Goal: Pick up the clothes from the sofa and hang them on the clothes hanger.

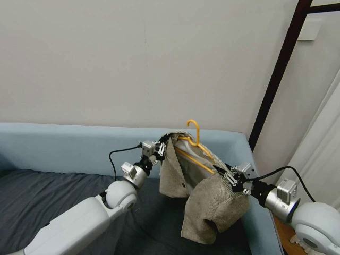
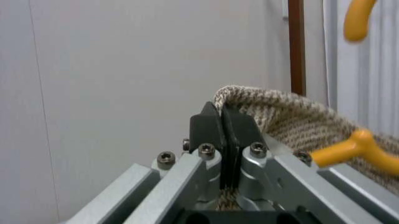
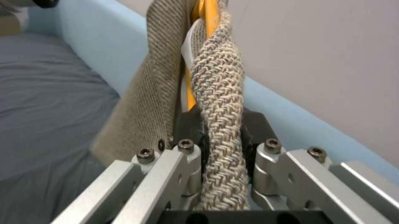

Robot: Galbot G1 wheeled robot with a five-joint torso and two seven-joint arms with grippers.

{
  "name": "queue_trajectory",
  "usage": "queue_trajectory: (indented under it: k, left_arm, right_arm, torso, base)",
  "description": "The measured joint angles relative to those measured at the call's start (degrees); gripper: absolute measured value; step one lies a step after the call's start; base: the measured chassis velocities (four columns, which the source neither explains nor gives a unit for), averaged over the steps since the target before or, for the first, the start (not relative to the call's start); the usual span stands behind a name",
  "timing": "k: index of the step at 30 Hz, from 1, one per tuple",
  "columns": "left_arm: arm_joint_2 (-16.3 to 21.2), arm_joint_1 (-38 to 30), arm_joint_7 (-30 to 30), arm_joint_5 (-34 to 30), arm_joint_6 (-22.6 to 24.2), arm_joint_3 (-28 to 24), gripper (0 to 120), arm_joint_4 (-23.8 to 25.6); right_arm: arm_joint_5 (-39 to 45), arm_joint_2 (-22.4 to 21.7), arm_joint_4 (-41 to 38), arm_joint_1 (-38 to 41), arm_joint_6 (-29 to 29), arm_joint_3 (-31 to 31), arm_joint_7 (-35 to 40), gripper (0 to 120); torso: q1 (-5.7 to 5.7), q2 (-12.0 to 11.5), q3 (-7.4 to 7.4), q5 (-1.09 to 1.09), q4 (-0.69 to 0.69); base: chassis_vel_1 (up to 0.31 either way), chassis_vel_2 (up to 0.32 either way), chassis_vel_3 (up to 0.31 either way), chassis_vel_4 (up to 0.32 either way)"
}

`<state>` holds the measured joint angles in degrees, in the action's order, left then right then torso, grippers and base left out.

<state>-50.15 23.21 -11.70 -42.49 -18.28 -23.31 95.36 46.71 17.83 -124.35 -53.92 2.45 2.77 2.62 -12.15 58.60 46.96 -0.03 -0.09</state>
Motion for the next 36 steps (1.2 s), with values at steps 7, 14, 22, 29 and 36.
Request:
queue_trajectory:
  k: [7,14,22,29,36]
  left_arm:
    - [-0.7,-1.2,-3.4,2.8,3.3,-1.5,0,-2.4]
    - [0.2,-9.8,-3.7,1.0,3.6,-3.9,0,-4.0]
    - [3.8,-11.0,-1.7,1.4,1.8,-6.3,0,-1.2]
    - [4.8,-5.3,-1.0,4.2,0.4,-5.6,0,-0.3]
    - [5.2,1.8,-0.6,6.9,-0.7,-4.1,0,2.0]
  right_arm:
    - [-0.8,-0.3,0.4,0.3,-0.4,0.0,-0.6,10]
    - [-2.0,0.5,0.6,-0.2,-0.8,-0.6,-1.1,10]
    - [1.4,0.4,0.7,0.6,-0.1,-0.4,-0.7,10]
    - [3.1,0.2,1.0,1.0,-0.8,0.1,-1.6,10]
    - [5.4,0.2,1.5,1.3,-0.1,0.1,-0.8,10]
  torso:
    - [0.00,0.0,0.01,-0.05,0.04]
    - [0.00,0.0,0.01,0.00,0.01]
    - [0.00,0.0,0.00,-0.02,0.03]
    - [0.00,0.0,0.00,-0.03,0.02]
    - [0.00,0.0,0.00,-0.02,0.02]
  base:
    - [0.000,0.000,0.000,0.000]
    - [0.000,0.000,0.000,0.000]
    - [0.000,0.000,0.000,0.000]
    - [0.000,0.000,0.000,0.000]
    - [0.000,0.000,0.000,0.000]
